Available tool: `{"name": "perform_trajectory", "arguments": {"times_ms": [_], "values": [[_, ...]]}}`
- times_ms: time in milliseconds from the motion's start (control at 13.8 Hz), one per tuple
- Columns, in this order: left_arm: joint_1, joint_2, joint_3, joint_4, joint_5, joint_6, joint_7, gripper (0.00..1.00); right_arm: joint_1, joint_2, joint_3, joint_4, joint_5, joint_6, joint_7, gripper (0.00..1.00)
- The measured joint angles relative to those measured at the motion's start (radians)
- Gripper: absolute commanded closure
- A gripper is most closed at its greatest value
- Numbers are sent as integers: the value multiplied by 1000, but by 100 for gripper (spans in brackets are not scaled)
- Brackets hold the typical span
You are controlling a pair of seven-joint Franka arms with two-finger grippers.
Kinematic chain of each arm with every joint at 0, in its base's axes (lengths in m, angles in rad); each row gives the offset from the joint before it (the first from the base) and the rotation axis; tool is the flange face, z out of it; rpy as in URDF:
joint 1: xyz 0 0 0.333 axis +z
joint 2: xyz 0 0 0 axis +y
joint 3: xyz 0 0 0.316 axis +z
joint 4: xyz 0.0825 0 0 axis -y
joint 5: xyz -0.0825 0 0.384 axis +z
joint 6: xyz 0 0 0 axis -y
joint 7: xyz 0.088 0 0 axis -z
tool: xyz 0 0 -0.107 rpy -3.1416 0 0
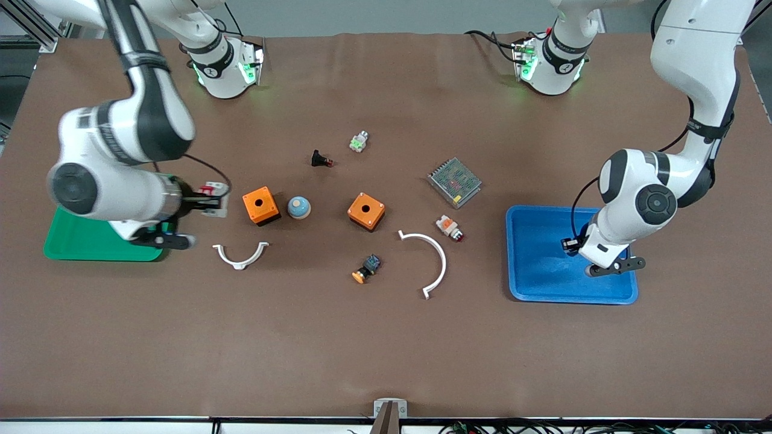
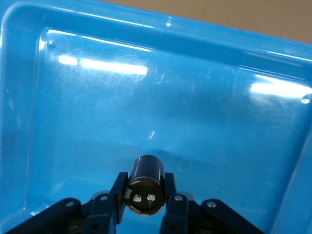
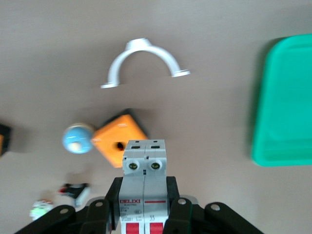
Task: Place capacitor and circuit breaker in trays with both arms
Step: 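Lower the capacitor into the blue tray while the right gripper carries the breaker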
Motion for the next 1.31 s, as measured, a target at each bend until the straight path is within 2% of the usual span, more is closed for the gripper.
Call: {"name": "perform_trajectory", "arguments": {"times_ms": [145,218,291,364,436,509,800,945,1091,1309], "values": [[2,17,-1,1,0,14,0,87,-120,0,-3,-4,-43,2,-142,70],[1,23,-2,2,0,18,0,78,-186,1,-4,-9,-52,11,-217,70],[1,27,-3,4,0,19,0,62,-250,4,-5,-13,-59,28,-290,70],[1,31,-4,6,0,20,0,32,-304,7,-6,-17,-67,46,-345,70],[1,35,-4,10,0,21,0,13,-345,12,-6,-24,-74,63,-380,70],[1,37,-4,13,0,21,0,0,-377,18,-6,-34,-80,83,-407,70],[0,23,-8,43,0,18,1,0,-454,88,-5,-69,-106,206,-473,70],[0,-34,-13,82,1,-46,38,0,-488,135,-5,-71,-120,271,-505,70],[0,-116,-35,174,1,-205,75,0,-513,164,-5,-71,-122,335,-527,70],[-2,-197,-85,396,1,-511,99,0,-524,180,-5,-93,-122,448,-532,70]]}}
